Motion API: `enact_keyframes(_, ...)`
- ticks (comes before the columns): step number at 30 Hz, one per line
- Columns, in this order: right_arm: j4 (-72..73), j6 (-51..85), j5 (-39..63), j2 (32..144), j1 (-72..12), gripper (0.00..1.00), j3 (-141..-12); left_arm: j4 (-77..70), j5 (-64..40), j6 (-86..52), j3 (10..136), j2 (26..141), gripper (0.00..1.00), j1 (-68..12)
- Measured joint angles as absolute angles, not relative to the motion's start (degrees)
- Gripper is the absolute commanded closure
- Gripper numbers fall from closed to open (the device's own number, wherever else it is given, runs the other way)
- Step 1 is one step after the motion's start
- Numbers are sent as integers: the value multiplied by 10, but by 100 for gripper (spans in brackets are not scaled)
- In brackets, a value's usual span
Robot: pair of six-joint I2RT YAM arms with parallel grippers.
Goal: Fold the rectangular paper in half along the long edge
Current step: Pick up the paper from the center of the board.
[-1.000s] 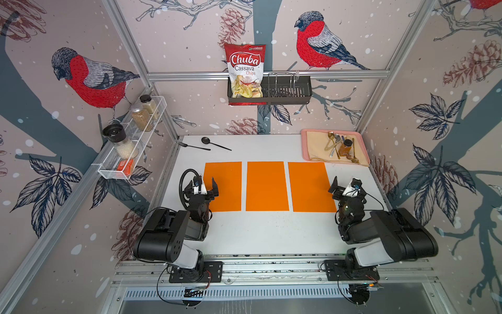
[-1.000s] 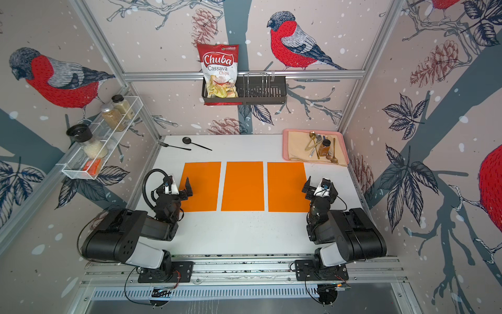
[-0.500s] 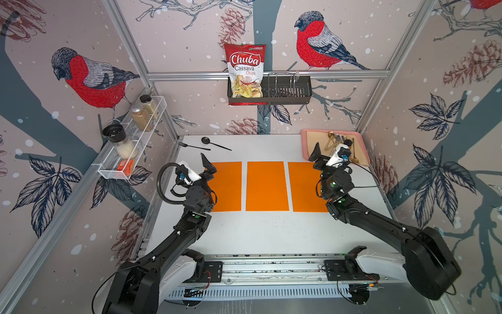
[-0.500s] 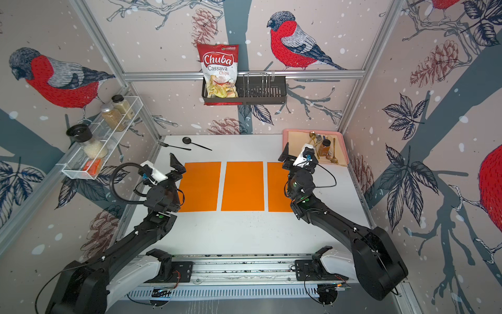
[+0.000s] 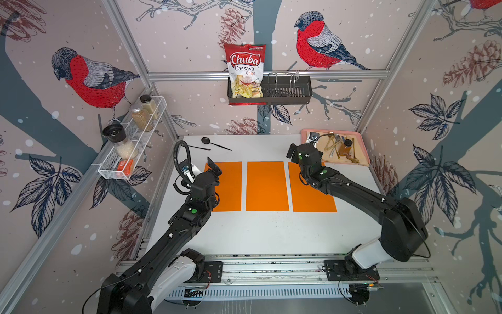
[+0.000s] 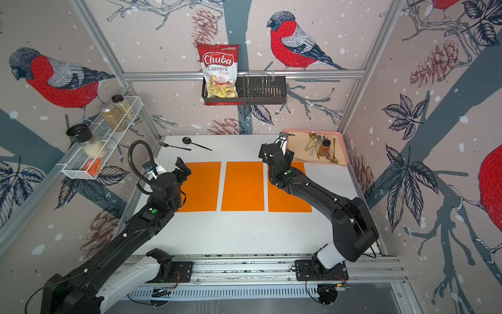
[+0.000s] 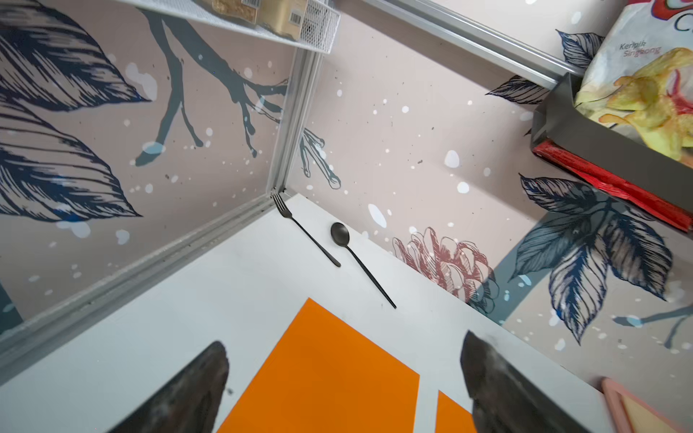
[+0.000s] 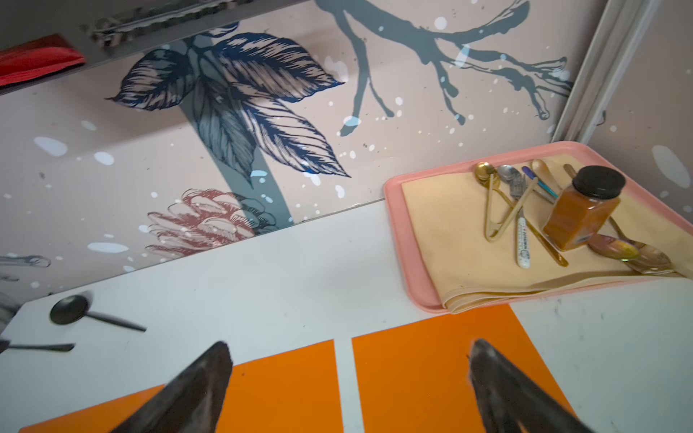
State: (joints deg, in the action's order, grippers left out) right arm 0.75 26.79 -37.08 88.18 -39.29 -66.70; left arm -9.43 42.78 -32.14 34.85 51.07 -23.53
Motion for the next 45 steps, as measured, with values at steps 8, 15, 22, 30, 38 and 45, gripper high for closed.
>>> enact_keyframes(8, -214, 364, -415, 876, -369, 0, -677, 76, 339, -321, 450, 504, 2, -238)
enact_keyframes(15, -182, 304, -545, 830, -476, 0, -651, 146, 324, -267, 455, 454, 2, -245)
enact_keyframes(22, -120, 209, -493, 832, -449, 0, -665, 269, 438, -273, 528, 520, 2, -245)
enact_keyframes(30, -39, 190, -383, 761, -471, 0, -604, 354, 499, -289, 574, 591, 2, -245)
enact_keyframes(38, 6, 182, -357, 767, -493, 0, -588, 293, 433, -218, 509, 461, 2, -245)
enact_keyframes(45, -36, 262, -359, 844, -506, 0, -640, 261, 314, -176, 498, 504, 2, -232)
